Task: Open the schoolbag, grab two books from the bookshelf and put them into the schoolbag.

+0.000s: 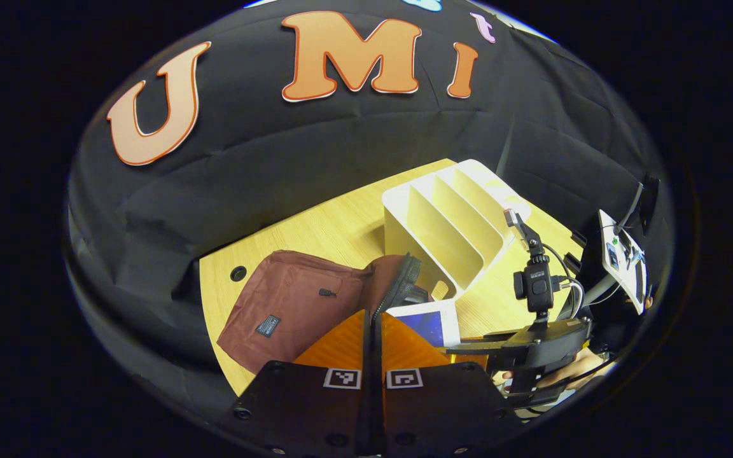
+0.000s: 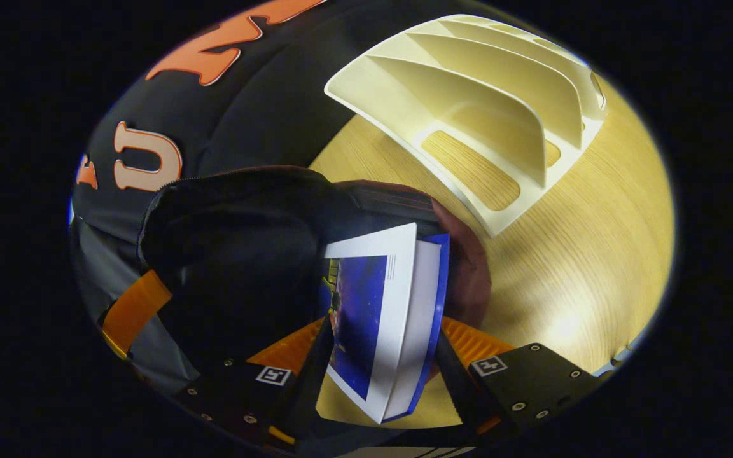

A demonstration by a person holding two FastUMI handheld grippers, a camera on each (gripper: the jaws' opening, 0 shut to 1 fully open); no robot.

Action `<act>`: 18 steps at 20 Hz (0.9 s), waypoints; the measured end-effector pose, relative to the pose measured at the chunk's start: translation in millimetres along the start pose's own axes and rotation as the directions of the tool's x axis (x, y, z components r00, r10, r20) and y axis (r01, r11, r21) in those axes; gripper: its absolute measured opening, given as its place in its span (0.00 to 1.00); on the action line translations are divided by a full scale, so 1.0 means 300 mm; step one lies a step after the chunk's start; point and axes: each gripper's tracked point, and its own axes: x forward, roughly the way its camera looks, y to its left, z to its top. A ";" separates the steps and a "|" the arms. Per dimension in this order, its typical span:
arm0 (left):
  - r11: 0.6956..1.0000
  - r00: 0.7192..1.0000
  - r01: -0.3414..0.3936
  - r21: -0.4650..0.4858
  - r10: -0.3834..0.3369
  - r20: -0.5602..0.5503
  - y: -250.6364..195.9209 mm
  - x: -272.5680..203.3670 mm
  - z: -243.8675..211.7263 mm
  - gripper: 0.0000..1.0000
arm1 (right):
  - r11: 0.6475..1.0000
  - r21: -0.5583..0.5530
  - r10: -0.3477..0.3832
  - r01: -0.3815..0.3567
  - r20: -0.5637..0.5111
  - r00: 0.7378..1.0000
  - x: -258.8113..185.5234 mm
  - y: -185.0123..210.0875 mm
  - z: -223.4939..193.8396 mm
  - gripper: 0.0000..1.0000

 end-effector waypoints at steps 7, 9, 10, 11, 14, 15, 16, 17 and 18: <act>1.000 1.000 0.015 -0.022 -0.015 0.007 -0.021 -0.008 -0.032 0.03 | 0.998 -0.040 -0.051 0.050 -0.014 0.999 -0.117 -0.101 0.005 0.98; 0.999 1.000 0.028 -0.030 -0.028 0.003 -0.042 -0.005 -0.043 0.08 | 0.998 -0.037 -0.056 0.057 0.006 0.998 -0.165 -0.127 0.042 0.98; 0.999 0.999 0.034 -0.036 -0.034 0.000 -0.053 0.005 -0.046 0.08 | 0.998 -0.033 -0.057 0.058 0.014 0.998 -0.189 -0.142 0.061 0.98; 0.998 0.999 0.040 -0.041 -0.040 -0.006 -0.067 0.007 -0.055 0.10 | 0.998 -0.031 -0.060 0.061 0.023 0.998 -0.211 -0.157 0.084 0.98; 0.999 1.000 0.023 -0.047 -0.024 -0.020 -0.097 0.026 -0.076 0.59 | 0.996 -0.051 -0.075 0.077 0.034 0.997 -0.280 -0.223 0.148 0.98; 0.999 1.000 0.012 -0.053 -0.013 -0.023 -0.111 0.033 -0.082 0.80 | 0.995 -0.057 -0.079 0.081 0.033 0.996 -0.301 -0.247 0.172 0.98; 0.998 1.000 -0.008 -0.060 0.006 -0.021 -0.117 0.032 -0.072 1.00 | 0.995 -0.062 -0.078 0.080 0.032 0.996 -0.319 -0.270 0.200 0.98; 0.997 1.000 -0.028 -0.070 0.027 -0.016 -0.129 0.031 -0.060 1.00 | 0.995 -0.068 -0.077 0.079 0.029 0.997 -0.341 -0.294 0.224 0.98; 0.995 0.999 -0.041 -0.086 0.041 -0.006 -0.150 0.022 -0.042 1.00 | 0.993 -0.082 -0.077 0.079 0.024 0.997 -0.360 -0.321 0.251 0.98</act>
